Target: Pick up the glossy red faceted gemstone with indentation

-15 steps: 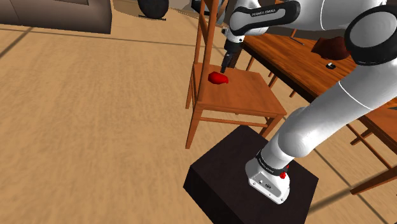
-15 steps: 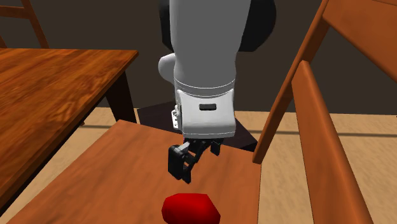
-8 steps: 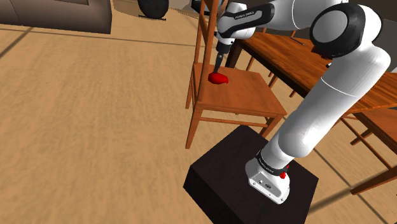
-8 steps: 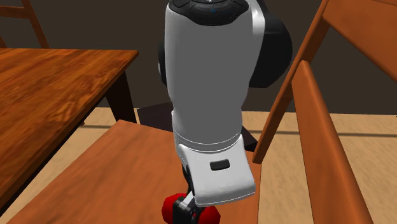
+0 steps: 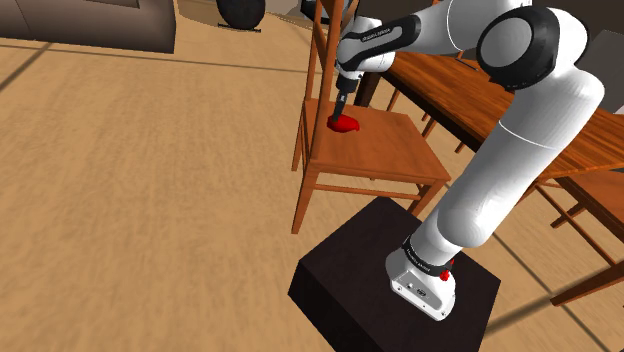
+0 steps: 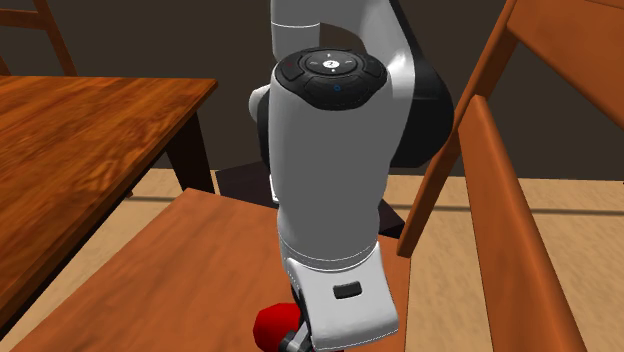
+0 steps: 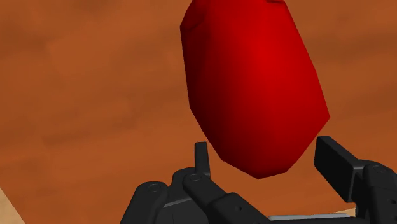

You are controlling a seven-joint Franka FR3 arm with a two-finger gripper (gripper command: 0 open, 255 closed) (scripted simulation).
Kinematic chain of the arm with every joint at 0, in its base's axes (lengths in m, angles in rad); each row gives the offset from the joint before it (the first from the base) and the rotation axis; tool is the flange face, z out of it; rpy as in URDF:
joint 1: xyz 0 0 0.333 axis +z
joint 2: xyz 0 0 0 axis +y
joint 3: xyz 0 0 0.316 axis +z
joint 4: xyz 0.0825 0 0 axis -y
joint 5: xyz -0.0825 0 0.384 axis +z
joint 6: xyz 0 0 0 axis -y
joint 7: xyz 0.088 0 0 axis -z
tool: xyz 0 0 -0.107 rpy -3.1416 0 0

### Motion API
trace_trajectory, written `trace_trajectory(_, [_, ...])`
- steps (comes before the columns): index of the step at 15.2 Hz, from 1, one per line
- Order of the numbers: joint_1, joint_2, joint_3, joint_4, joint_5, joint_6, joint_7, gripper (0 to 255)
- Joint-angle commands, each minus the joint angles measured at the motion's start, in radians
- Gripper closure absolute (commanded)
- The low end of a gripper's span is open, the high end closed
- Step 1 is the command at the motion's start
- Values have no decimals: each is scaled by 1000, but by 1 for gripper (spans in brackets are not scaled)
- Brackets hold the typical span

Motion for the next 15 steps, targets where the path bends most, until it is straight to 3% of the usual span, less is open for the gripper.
trace_trajectory(1, [0, 1, 0, -3, 0, 3, 0, 255])
trace_trajectory(9, [0, 4, 0, 0, 2, 2, -1, 255])
trace_trajectory(15, [2, -31, 0, 45, -16, -74, 12, 255])
